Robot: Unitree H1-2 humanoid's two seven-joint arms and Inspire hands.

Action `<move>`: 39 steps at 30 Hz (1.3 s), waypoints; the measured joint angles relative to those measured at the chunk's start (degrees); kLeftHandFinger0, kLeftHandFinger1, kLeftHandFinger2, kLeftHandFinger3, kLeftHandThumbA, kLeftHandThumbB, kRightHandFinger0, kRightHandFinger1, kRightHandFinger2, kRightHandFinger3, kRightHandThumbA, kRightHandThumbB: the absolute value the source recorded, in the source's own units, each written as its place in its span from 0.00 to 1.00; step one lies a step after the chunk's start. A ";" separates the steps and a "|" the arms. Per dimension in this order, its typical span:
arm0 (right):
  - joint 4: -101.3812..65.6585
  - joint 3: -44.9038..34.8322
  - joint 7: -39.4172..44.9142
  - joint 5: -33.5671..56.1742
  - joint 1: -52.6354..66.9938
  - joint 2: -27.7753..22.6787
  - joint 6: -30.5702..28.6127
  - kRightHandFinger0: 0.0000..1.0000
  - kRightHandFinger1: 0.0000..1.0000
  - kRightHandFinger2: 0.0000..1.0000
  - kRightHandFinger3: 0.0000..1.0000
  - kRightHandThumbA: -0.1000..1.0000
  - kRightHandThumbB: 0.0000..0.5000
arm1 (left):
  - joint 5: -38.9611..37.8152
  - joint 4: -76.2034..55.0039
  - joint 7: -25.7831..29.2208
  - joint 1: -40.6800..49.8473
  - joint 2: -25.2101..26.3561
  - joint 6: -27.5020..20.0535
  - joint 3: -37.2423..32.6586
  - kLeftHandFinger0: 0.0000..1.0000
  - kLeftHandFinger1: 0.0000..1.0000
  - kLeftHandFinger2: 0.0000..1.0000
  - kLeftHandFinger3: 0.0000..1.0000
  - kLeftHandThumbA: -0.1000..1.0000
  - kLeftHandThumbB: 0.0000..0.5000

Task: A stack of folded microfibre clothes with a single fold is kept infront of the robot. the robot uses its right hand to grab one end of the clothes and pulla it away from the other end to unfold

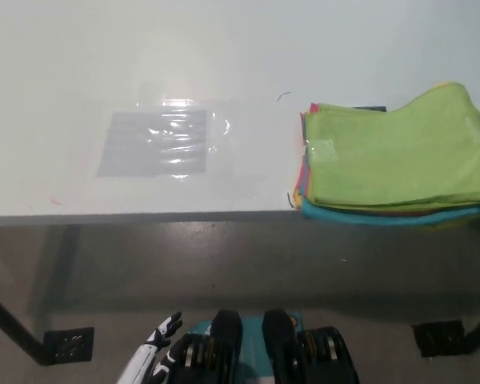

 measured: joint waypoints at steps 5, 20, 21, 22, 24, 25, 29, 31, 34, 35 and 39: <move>-10.84 1.21 1.12 0.07 4.01 0.21 1.92 1.00 1.00 1.00 1.00 1.00 0.63 | 0.01 0.06 -0.01 0.00 0.00 0.15 -0.03 1.00 1.00 1.00 1.00 1.00 1.00; -35.95 22.23 6.49 -2.17 33.25 4.83 -3.62 1.00 1.00 1.00 1.00 1.00 0.78 | 0.04 0.39 -0.02 -0.23 0.09 0.23 -0.05 1.00 1.00 1.00 1.00 1.00 1.00; -35.39 23.48 6.61 -2.74 34.50 4.96 -4.13 1.00 1.00 1.00 1.00 1.00 0.81 | 0.04 0.38 -0.02 -0.26 0.11 0.23 -0.05 1.00 1.00 1.00 1.00 1.00 1.00; -33.69 26.08 6.65 -3.87 36.47 4.85 -5.46 1.00 1.00 1.00 1.00 1.00 0.79 | 0.02 0.36 -0.04 -0.36 0.18 0.23 -0.04 1.00 1.00 1.00 1.00 1.00 1.00; -29.37 29.63 6.53 -5.34 37.70 4.41 -7.35 1.00 1.00 1.00 1.00 1.00 0.78 | -0.03 0.34 -0.06 -0.52 0.26 0.23 -0.03 1.00 1.00 1.00 1.00 1.00 1.00; -27.18 31.12 6.41 -5.86 37.85 4.08 -8.01 1.00 1.00 1.00 1.00 1.00 0.81 | -0.06 0.34 -0.08 -0.59 0.26 0.22 -0.04 1.00 1.00 1.00 1.00 1.00 1.00; -17.68 33.32 6.35 -7.17 37.30 3.43 -9.87 1.00 1.00 1.00 1.00 1.00 0.79 | -0.09 0.34 -0.15 -0.64 0.26 0.20 -0.07 1.00 1.00 1.00 1.00 1.00 1.00; -13.58 33.43 6.45 -7.13 36.40 3.09 -10.14 1.00 1.00 1.00 1.00 1.00 0.78 | -0.09 0.34 -0.17 -0.58 0.27 0.20 -0.06 1.00 1.00 1.00 1.00 1.00 1.00; -10.54 33.41 7.15 -6.07 34.74 2.58 -10.30 1.00 1.00 1.00 1.00 1.00 0.79 | -0.12 0.34 -0.18 -0.67 0.27 0.20 -0.05 1.00 1.00 1.00 1.00 1.00 1.00; -10.05 33.41 7.48 -5.79 34.42 2.48 -10.32 1.00 1.00 1.00 1.00 1.00 0.78 | -0.11 0.34 -0.18 -0.70 0.27 0.20 -0.05 1.00 1.00 1.00 1.00 1.00 1.00; -7.43 33.40 10.09 -3.79 32.84 1.50 -10.39 1.00 1.00 1.00 1.00 1.00 0.84 | -0.12 0.33 -0.19 -0.85 0.27 0.20 -0.05 1.00 1.00 1.00 1.00 1.00 1.00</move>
